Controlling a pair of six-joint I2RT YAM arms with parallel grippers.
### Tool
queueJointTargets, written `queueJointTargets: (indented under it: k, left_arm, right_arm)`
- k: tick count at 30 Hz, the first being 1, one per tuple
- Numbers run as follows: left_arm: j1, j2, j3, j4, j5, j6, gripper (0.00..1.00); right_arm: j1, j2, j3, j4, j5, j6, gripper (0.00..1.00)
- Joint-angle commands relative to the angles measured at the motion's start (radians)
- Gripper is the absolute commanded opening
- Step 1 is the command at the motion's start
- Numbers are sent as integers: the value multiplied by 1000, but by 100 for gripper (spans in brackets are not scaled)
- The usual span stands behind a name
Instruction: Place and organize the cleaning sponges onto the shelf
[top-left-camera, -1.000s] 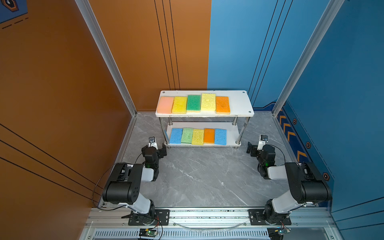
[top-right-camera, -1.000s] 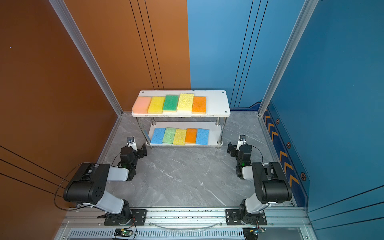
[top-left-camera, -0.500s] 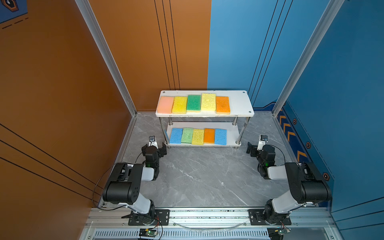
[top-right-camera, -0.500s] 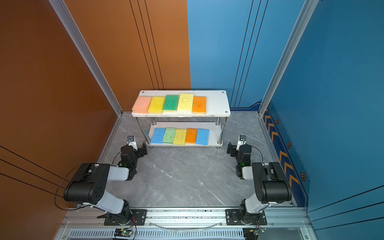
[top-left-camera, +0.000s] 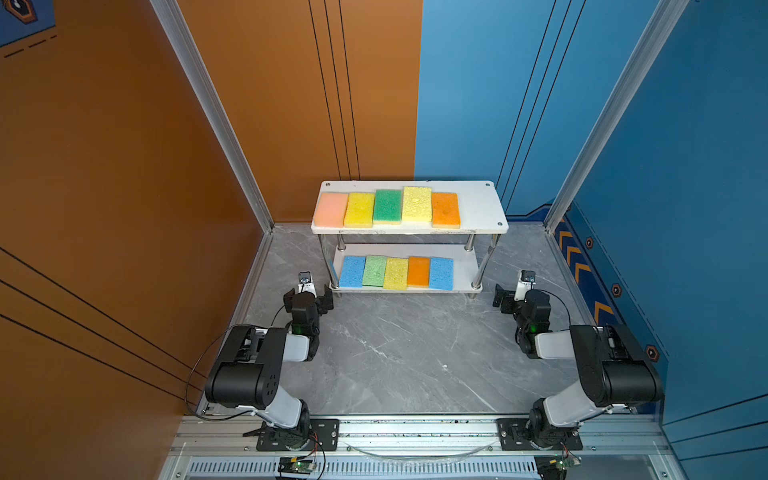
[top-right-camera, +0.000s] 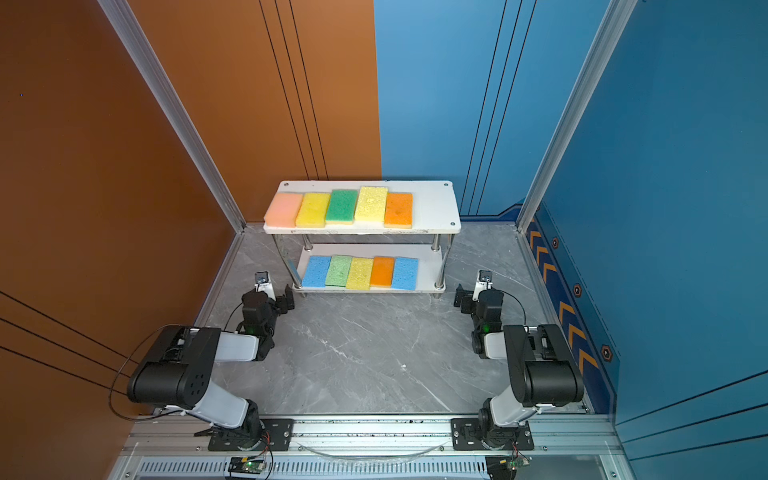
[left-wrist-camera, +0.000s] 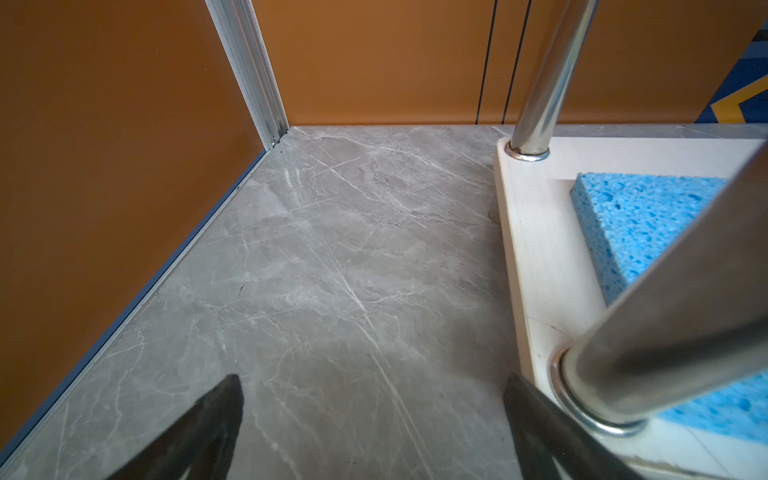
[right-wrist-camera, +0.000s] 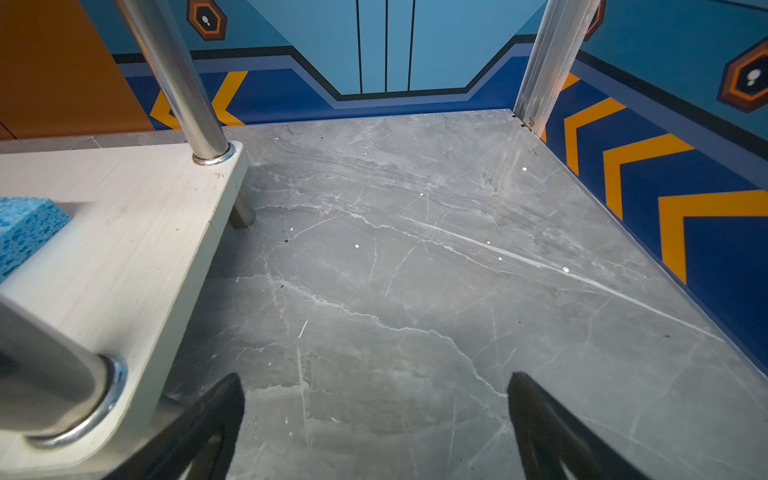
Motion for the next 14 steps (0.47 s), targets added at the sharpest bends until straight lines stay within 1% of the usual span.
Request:
queueJointTargets:
  k: [1,8,10,14]
  left_arm:
    - [-5,4,8,-13,-23,-4,98]
    - [-6,4,7,-13,-22,-5,98]
    - [-6,5,8,-13,-23,-4,98]
    - [-5,5,7,-13,-23,-4,98]
  right_arm:
    - [-1,-17,7,-17,-4,11,100]
    - [24,-18,6,-13,40,-5,100]
    - [1,-17,10,-21,-6,8,100]
    - [4,-17,8,-19,1,9,100]
